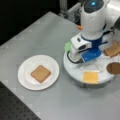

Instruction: Ingredient selection for cheeseburger or sandwich

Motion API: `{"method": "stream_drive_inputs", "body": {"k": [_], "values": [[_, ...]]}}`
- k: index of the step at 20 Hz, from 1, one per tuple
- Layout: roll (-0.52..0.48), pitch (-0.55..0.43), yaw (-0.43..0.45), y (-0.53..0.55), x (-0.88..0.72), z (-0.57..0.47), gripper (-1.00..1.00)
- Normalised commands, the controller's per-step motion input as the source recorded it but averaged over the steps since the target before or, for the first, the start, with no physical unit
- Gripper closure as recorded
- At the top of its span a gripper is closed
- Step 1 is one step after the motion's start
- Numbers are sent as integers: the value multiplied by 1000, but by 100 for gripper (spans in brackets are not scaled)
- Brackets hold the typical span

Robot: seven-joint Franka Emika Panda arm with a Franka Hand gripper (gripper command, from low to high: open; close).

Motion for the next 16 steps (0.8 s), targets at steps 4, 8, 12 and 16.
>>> {"method": "stream_drive_inputs", "body": {"k": [4, 8, 12, 16], "values": [[-28, -96, -37, 138, -118, -34, -100], [-27, -103, -12, 108, -121, -5, -100], [-53, -132, -35, 71, -144, 71, -100], [-87, -115, -51, 58, -203, 199, -100]]}}
